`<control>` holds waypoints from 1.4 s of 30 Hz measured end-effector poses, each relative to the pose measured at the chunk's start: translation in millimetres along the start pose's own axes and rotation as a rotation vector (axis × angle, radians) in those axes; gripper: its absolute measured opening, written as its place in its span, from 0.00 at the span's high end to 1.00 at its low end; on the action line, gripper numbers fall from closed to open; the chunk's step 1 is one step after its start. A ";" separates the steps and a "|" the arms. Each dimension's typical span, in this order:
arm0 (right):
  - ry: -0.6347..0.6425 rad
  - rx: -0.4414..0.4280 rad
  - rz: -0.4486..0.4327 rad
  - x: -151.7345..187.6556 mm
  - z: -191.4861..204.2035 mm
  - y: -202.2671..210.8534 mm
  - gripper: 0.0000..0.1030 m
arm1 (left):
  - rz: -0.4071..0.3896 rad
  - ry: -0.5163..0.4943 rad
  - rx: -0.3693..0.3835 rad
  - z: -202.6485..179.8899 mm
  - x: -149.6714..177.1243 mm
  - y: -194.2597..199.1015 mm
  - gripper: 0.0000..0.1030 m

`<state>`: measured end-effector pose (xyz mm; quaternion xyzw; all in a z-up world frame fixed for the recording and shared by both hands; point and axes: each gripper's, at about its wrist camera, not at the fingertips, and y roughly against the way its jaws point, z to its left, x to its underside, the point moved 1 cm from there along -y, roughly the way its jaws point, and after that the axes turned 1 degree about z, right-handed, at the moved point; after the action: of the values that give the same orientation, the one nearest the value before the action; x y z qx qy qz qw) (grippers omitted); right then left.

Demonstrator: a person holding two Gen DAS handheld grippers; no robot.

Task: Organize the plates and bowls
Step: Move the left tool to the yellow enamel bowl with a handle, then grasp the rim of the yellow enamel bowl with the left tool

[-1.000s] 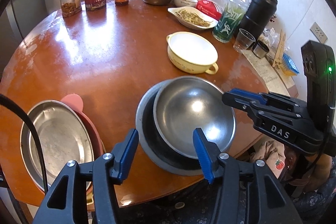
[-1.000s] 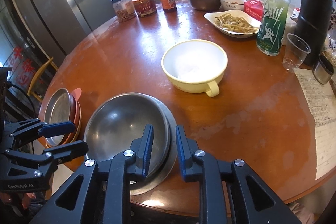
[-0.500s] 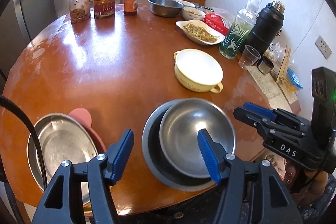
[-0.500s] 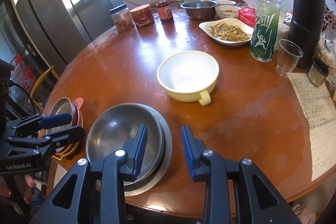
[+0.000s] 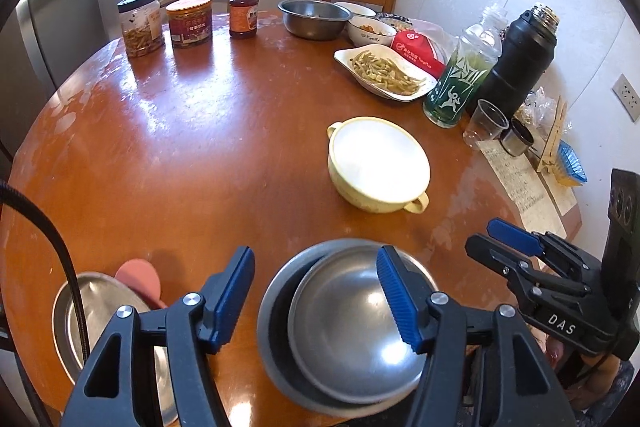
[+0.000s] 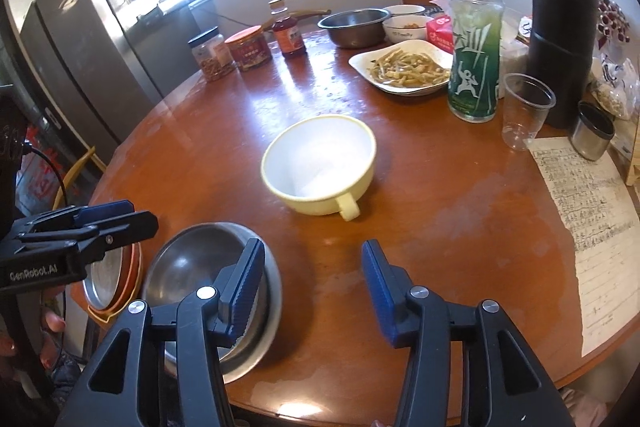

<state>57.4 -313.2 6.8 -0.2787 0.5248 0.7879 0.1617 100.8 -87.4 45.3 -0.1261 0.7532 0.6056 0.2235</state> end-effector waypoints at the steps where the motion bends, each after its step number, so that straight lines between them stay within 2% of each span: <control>1: -0.002 0.000 0.001 -1.1 -3.2 -0.5 0.49 | 0.004 0.001 -0.005 -0.9 -3.7 -3.0 0.39; 14: -0.072 0.006 0.028 -18.2 -29.7 -25.3 0.48 | 0.023 0.002 -0.021 -4.7 -53.4 -44.6 0.39; 18: -0.114 -0.009 0.040 -26.9 -33.1 -39.3 0.48 | 0.061 0.040 0.009 2.2 -68.3 -67.4 0.39; 22: -0.140 -0.003 0.015 -39.2 -30.5 -48.3 0.48 | 0.091 0.047 0.003 5.7 -77.8 -90.3 0.39; 26: -0.134 0.071 0.008 -46.6 -27.9 -62.6 0.48 | 0.120 0.027 0.011 2.1 -80.9 -108.4 0.39; 30: -0.126 0.099 0.016 -47.2 -27.6 -74.9 0.48 | 0.123 0.006 0.022 -3.1 -81.4 -117.3 0.39; 42: -0.172 0.097 0.052 -43.9 -33.6 -95.6 0.48 | 0.162 -0.030 0.030 -13.2 -79.3 -135.0 0.39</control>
<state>153.5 -304.4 -46.8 -0.1880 0.5536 0.7865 0.1989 229.4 -138.3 -29.2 -0.0524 0.7664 0.6122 0.1872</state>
